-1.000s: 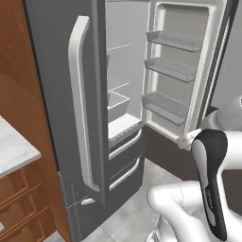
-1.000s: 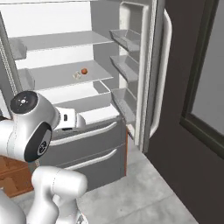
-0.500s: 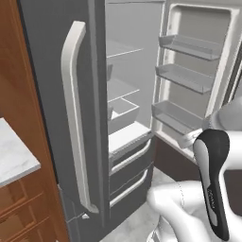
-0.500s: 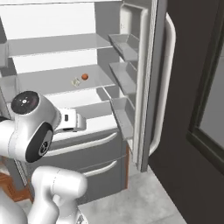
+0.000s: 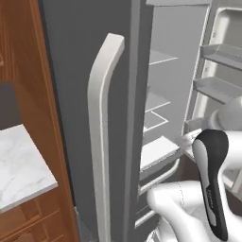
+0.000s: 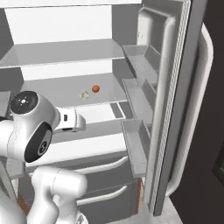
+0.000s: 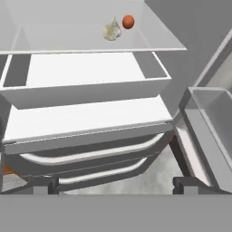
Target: Retrieve the bottle and the shaker from the cabinet and place them next to the mixing bowl on the counter. Then add garlic from the fridge to the mixing bowl.
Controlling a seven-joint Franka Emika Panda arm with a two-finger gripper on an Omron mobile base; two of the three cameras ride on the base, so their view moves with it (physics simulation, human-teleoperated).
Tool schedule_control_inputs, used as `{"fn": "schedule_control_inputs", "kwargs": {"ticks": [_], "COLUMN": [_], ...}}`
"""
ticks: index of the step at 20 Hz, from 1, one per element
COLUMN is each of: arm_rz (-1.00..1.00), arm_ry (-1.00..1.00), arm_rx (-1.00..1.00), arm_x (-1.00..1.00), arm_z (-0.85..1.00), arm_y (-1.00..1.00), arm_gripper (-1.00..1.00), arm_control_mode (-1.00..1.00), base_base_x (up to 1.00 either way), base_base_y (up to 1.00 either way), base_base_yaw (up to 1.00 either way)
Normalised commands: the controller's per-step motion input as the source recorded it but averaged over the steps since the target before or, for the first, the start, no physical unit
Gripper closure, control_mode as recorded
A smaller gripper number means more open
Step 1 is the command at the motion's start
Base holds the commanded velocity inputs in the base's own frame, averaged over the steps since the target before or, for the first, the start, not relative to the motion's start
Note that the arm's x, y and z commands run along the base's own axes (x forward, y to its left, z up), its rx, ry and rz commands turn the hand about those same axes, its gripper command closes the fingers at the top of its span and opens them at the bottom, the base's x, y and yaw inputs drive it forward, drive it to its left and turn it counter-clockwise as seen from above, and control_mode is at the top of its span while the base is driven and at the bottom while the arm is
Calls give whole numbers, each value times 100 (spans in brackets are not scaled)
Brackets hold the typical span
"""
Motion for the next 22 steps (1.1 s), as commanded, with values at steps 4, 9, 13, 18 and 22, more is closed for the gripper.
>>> {"fn": "schedule_control_inputs", "kwargs": {"ticks": [4,9,13,18,22], "arm_rz": [0,0,0,0,0], "arm_ry": [0,0,0,0,0], "arm_rx": [0,0,0,0,0], "arm_x": [0,0,0,0,0], "arm_z": [0,0,0,0,0], "arm_y": [0,0,0,0,0], "arm_gripper": [-100,-100,-100,-100,-100], "arm_control_mode": [100,100,100,100,100], "base_base_x": [81,81,89,99,100], "base_base_y": [-18,-22,-3,-5,-10], "base_base_yaw": [23,25,30,34,33]}}
